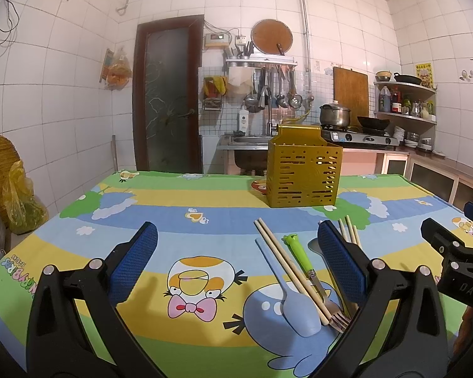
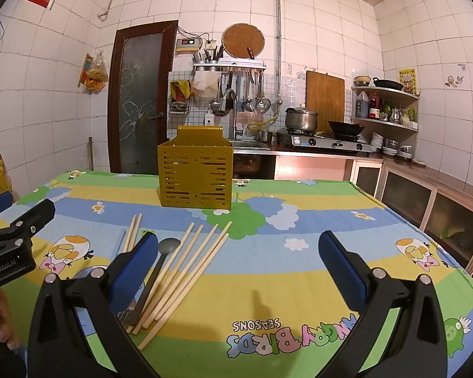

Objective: Organize utensils

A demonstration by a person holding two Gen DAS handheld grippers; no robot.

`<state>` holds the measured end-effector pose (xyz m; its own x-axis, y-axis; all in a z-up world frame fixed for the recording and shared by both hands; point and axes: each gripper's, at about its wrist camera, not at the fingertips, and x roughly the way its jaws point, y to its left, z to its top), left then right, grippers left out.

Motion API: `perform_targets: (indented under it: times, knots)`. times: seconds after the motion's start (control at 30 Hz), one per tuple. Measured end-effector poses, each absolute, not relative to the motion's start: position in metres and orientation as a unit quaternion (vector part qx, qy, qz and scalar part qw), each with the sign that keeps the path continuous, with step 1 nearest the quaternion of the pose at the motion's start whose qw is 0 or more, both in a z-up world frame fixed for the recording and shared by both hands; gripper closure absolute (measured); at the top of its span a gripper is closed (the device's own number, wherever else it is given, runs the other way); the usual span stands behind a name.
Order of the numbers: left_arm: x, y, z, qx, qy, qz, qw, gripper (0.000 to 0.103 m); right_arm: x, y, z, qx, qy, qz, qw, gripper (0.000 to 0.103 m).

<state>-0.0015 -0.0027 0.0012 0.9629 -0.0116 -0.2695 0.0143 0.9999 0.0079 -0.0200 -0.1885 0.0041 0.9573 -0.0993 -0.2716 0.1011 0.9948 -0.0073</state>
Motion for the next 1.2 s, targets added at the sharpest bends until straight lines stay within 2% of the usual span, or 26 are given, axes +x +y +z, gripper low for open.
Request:
perform_targets:
  times: [1.2]
  knots:
    - [-0.0009, -0.0043, -0.0022, 0.005, 0.141, -0.007, 0.990, 0.005, -0.0190, -0.1913, 0.0011, 0.005, 0.139, -0.052, 0.989, 0.004]
